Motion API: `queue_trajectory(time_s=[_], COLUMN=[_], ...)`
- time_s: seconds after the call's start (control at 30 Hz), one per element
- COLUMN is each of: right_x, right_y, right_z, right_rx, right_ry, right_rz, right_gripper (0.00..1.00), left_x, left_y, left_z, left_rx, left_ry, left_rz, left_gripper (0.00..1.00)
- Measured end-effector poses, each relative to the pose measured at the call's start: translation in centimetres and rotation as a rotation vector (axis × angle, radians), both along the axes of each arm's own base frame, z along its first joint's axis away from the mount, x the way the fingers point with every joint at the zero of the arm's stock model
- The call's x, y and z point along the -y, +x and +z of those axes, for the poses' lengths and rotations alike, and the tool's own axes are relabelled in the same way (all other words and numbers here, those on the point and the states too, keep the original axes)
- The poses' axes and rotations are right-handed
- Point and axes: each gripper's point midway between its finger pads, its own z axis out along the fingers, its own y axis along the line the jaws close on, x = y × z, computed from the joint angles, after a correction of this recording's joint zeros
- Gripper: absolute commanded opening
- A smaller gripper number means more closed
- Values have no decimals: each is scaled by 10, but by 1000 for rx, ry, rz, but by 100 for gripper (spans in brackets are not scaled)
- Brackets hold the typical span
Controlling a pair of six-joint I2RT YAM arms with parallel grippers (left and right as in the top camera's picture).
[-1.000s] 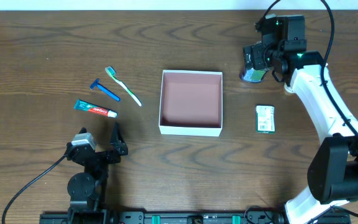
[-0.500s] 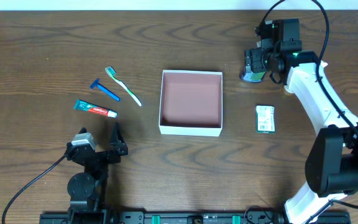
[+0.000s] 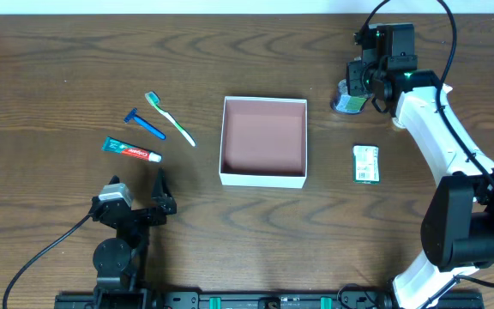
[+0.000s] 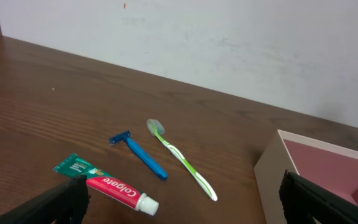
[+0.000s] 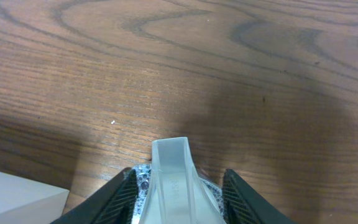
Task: Pack container
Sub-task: 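Close the right gripper on the soap bottle pump and lift, then carry the soap bottle left and lower it into the box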
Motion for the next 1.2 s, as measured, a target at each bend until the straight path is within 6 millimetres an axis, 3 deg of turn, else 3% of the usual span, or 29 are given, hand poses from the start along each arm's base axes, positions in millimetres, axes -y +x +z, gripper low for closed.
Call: queue_trajectory(time_s=[0.2, 0.3, 0.8, 0.97, 1.07, 1.2], right_x=[1, 2, 1, -9, -18, -51], right_y=[1, 0, 3, 9, 9, -5], right_z=[-2, -3, 7, 44, 76, 133], right_rx=[-1, -6, -1, 37, 91, 213], right_ry=[-2, 4, 10, 33, 31, 29], right_rz=[-4, -7, -3, 35, 69, 157], right_gripper=[14, 8, 1, 1, 1, 1], left_x=[0, 0, 0, 0, 0, 0], left_y=[0, 0, 0, 0, 0, 0], left_z=[0, 0, 0, 0, 0, 0], left_rx=[0, 0, 0, 0, 0, 0], left_ry=[0, 0, 0, 0, 0, 0], left_rz=[0, 0, 0, 0, 0, 0], left_gripper=[98, 98, 98, 98, 98, 98])
